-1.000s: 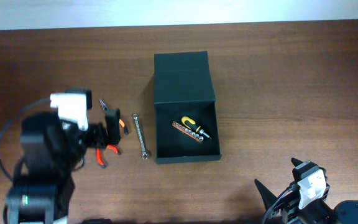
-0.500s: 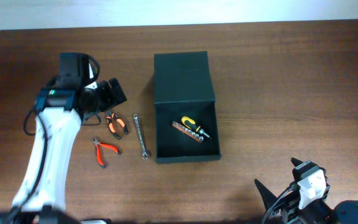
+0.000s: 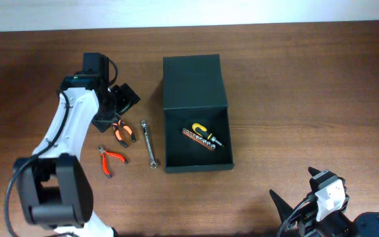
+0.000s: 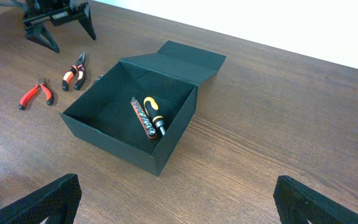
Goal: Pack container
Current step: 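Reach the left gripper to the orange-black needle-nose pliers and grasp them, then carry the needle-nose pliers into the box and release them, then move the left gripper back to the chrome wrench and grasp it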
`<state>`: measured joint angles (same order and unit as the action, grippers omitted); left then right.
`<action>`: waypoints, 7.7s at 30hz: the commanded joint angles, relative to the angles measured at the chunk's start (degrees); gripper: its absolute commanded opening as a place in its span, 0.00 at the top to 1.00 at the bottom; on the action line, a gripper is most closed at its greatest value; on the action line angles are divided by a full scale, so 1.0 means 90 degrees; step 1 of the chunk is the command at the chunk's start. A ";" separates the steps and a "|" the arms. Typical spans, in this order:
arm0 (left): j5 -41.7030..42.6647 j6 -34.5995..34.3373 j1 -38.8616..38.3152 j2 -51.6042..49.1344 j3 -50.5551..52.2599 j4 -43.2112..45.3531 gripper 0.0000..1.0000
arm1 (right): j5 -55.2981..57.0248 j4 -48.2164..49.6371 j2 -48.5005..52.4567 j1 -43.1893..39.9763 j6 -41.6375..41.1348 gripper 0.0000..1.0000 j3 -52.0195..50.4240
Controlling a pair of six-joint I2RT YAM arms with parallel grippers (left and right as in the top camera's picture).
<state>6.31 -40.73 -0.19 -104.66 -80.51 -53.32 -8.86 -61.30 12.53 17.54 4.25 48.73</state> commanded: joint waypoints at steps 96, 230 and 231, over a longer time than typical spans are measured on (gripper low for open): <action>0.0342 -0.2290 -0.0682 0.0607 -0.0408 -0.0517 0.99 | 0.0078 0.0022 -0.0032 -0.0051 -0.0078 0.01 0.0010; 0.0408 -0.4367 -0.1542 -0.1032 0.1287 0.1241 0.84 | 0.0078 0.0022 -0.0032 -0.0051 -0.0078 0.01 0.0010; 0.0398 -0.4367 -0.1542 -0.1032 0.1287 0.1234 0.84 | 0.0078 0.0022 -0.0032 -0.0051 -0.0078 0.01 0.0010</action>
<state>10.13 -80.62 -14.22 -111.55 -69.58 -42.39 -8.86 -61.30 12.53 17.54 4.27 48.73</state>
